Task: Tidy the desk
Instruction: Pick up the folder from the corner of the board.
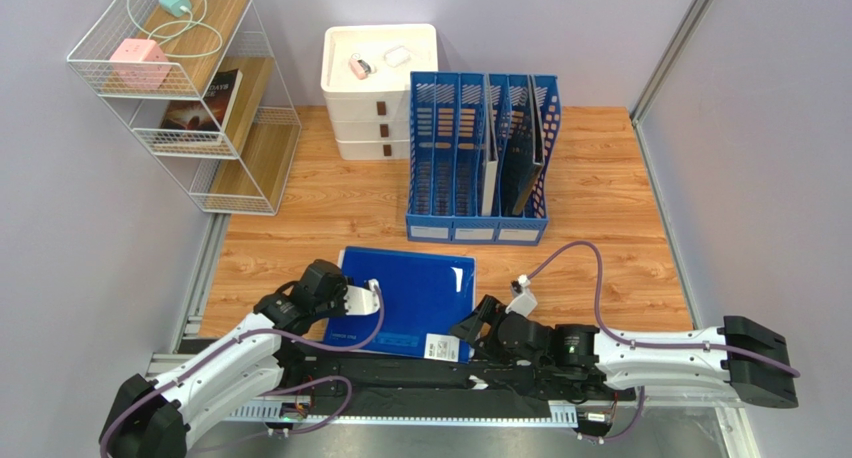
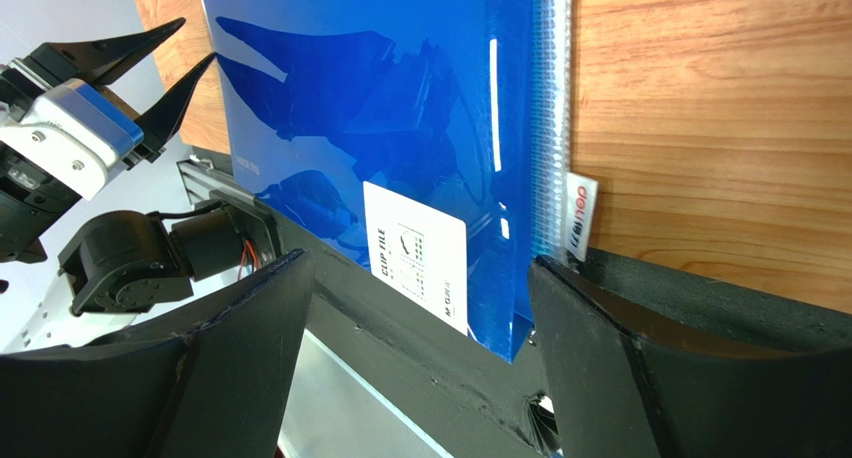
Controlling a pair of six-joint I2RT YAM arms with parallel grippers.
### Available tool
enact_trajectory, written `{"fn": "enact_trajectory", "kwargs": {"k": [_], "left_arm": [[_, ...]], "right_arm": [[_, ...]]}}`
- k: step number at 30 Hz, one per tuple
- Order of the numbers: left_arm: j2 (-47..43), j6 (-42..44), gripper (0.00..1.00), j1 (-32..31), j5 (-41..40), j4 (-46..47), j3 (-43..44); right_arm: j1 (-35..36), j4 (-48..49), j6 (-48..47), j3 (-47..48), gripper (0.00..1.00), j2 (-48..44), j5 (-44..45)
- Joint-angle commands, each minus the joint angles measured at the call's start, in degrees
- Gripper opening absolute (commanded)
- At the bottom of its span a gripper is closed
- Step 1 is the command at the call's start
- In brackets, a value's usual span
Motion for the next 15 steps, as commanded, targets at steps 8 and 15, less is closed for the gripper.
{"fn": "enact_trajectory", "kwargs": {"k": [8, 15], "left_arm": [[2.9, -2.1, 0.43, -1.6, 5.3, 0.3, 1.4], [3.0, -1.8, 0.43, -2.2, 4.5, 1.0, 0.9]], "right_arm": [[-0.7, 2.6, -0.1, 0.1, 0.83, 1.4, -0.1], [-0.6, -4.8, 0.7, 0.7, 0.83, -0.9, -2.2]]}}
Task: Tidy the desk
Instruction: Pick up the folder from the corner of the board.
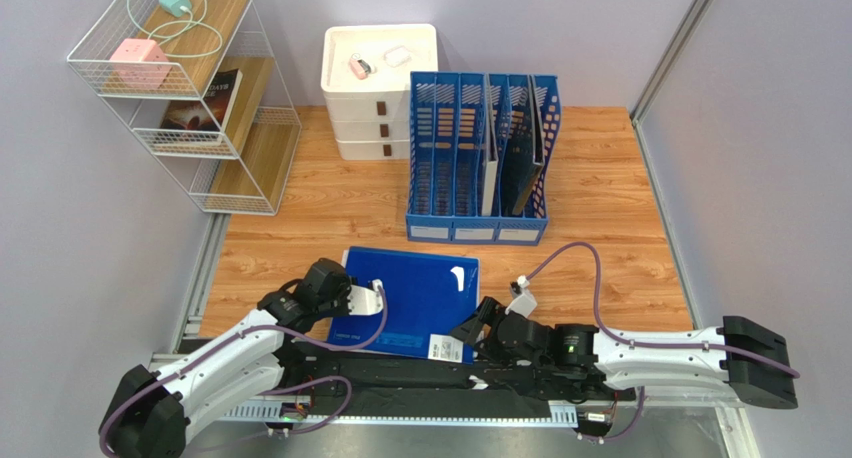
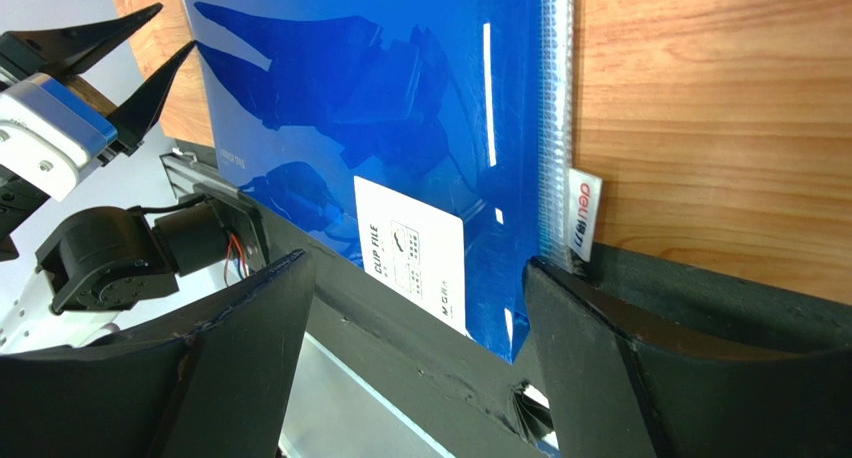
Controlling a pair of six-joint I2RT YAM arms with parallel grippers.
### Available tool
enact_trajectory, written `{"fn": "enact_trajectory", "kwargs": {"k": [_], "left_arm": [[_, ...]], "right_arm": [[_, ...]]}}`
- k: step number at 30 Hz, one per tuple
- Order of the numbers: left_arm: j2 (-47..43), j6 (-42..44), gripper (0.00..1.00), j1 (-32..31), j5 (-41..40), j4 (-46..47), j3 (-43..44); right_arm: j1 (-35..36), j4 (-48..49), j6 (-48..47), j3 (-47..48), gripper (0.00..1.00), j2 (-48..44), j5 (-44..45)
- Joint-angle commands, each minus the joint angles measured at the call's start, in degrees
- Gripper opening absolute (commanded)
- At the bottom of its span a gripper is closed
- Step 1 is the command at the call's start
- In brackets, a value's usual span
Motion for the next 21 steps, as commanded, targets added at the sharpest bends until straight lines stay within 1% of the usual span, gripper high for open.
{"fn": "enact_trajectory", "kwargs": {"k": [1, 5, 10, 21], "left_arm": [[0.6, -1.4, 0.43, -0.5, 3.6, 0.0, 0.0], [0.8, -1.1, 0.43, -0.6, 3.2, 0.5, -0.5], [0.6, -1.2, 0.43, -0.6, 3.1, 0.7, -0.5], [0.6, -1.4, 0.43, -0.6, 3.7, 0.3, 0.4]], "right_arm": [[-0.2, -5.8, 0.6, 0.7, 0.82, -2.5, -0.9], [-0.2, -10.5, 0.7, 1.1, 0.82, -7.6, -0.7], [-0.3, -11.3, 1.8, -0.7, 0.82, -11.0, -0.3], [-0.2, -8.8, 1.0, 0.2, 0.82, -7.1, 0.0]]}}
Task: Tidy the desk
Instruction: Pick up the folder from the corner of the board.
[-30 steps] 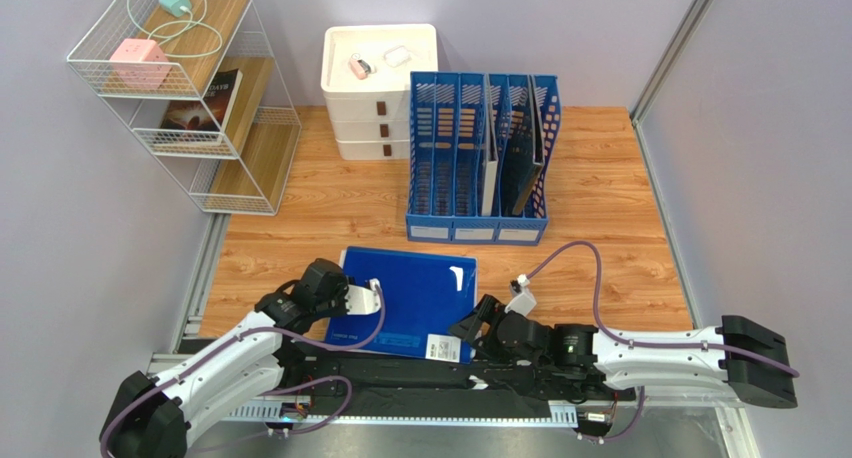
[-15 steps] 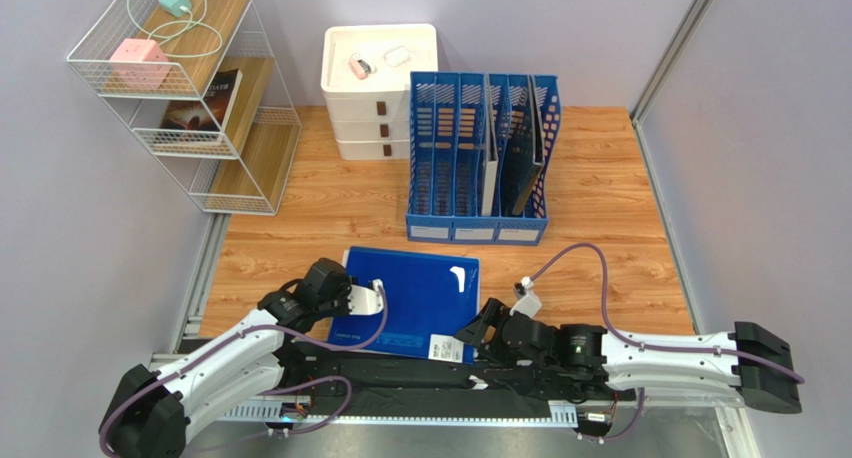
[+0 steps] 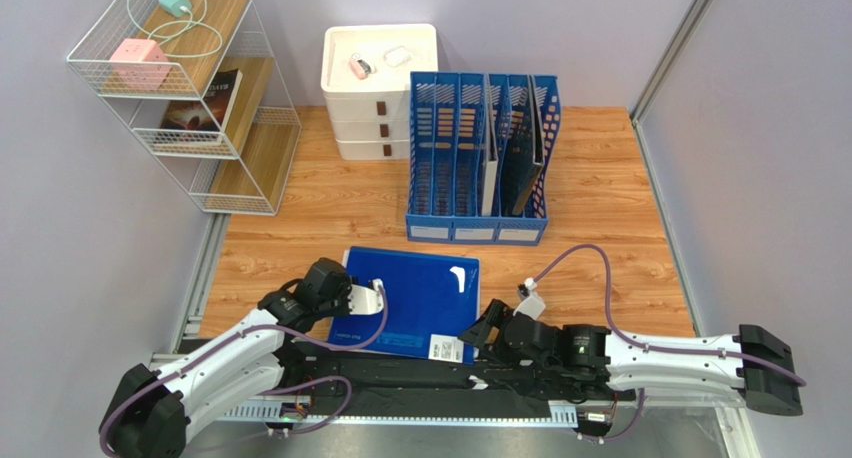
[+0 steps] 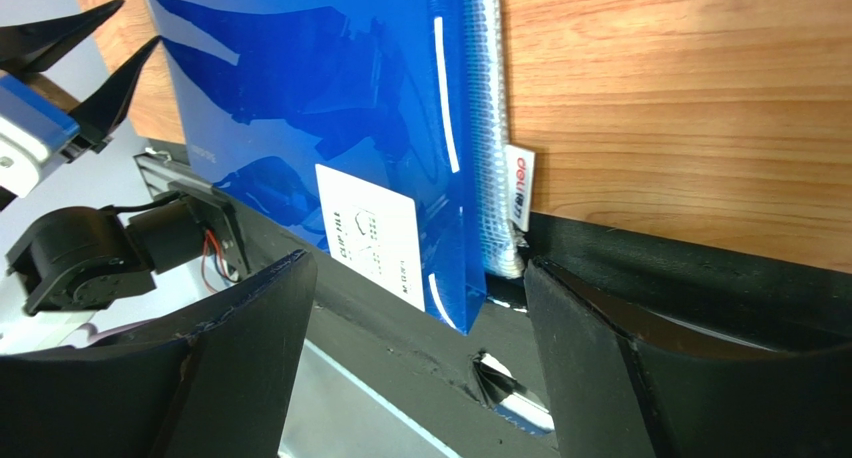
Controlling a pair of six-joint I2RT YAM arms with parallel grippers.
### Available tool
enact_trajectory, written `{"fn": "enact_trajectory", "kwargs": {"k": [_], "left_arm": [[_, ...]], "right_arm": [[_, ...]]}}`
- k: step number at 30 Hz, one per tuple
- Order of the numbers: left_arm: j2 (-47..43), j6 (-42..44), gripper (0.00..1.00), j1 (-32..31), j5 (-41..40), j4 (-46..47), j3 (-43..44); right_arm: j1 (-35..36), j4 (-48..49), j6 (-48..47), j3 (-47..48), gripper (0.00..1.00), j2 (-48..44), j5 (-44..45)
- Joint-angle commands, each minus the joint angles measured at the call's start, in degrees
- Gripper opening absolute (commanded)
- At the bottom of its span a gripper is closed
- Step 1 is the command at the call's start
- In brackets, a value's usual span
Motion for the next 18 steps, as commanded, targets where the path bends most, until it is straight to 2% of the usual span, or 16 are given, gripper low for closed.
{"fn": "enact_trajectory", "kwargs": {"k": [1, 18], "left_arm": [[0.4, -1.1, 0.43, -0.6, 3.6, -0.4, 0.4], [0.4, -0.8, 0.43, -0.6, 3.5, 0.0, 0.1]], "right_arm": [[-0.1, 2.4, 0.4, -0.1, 0.82, 1.2, 1.1], [-0.1, 2.2, -0.9, 3.1, 0.8, 2.4, -1.2]]}}
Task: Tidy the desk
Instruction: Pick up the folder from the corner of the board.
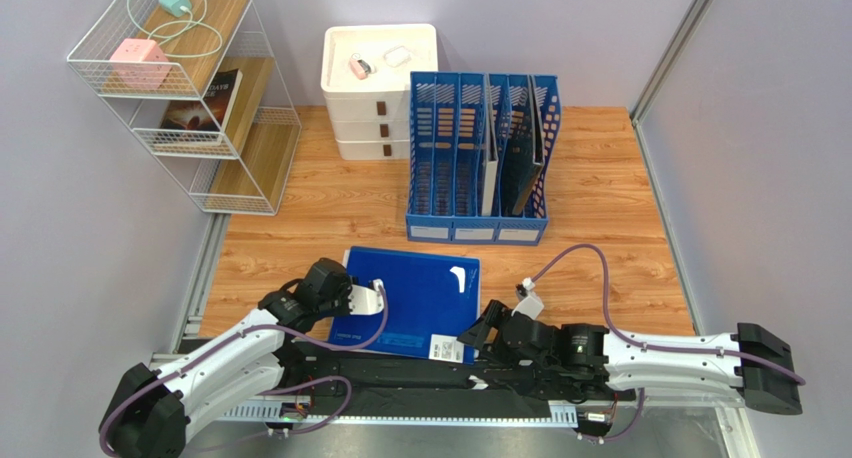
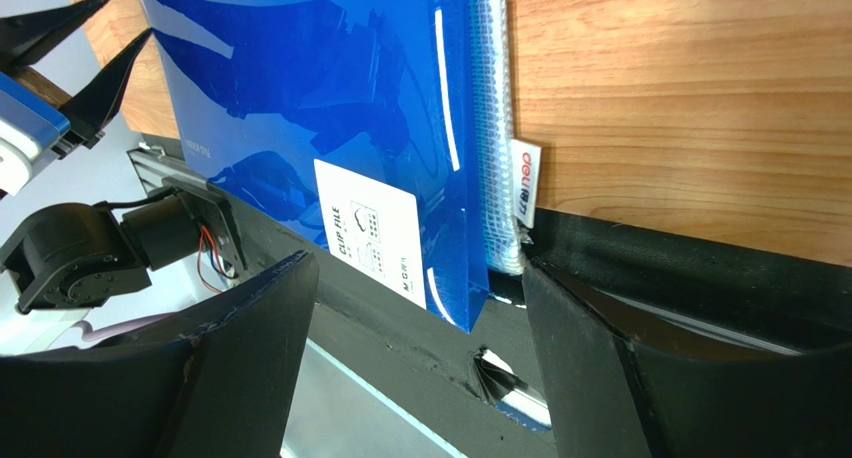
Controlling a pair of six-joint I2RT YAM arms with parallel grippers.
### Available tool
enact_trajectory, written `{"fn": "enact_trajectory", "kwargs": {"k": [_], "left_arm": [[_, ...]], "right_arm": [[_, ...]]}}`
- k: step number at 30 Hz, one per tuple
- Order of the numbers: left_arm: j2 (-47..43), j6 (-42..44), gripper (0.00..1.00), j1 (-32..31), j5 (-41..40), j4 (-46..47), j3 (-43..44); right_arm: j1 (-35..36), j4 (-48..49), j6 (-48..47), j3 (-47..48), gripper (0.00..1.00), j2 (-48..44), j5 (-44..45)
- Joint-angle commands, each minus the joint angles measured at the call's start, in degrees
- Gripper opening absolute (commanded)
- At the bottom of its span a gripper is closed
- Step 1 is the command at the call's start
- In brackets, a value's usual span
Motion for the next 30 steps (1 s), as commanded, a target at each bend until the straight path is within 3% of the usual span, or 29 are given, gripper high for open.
{"fn": "enact_trajectory", "kwargs": {"k": [1, 30], "left_arm": [[0.4, -0.8, 0.43, -0.4, 3.5, -0.2, 0.2], [0.3, -0.4, 0.42, -0.4, 3.4, 0.7, -0.7]], "right_arm": [[-0.1, 2.1, -1.0, 3.0, 0.81, 1.7, -0.6], [0.5, 3.4, -0.8, 3.1, 0.81, 3.4, 0.6]]}}
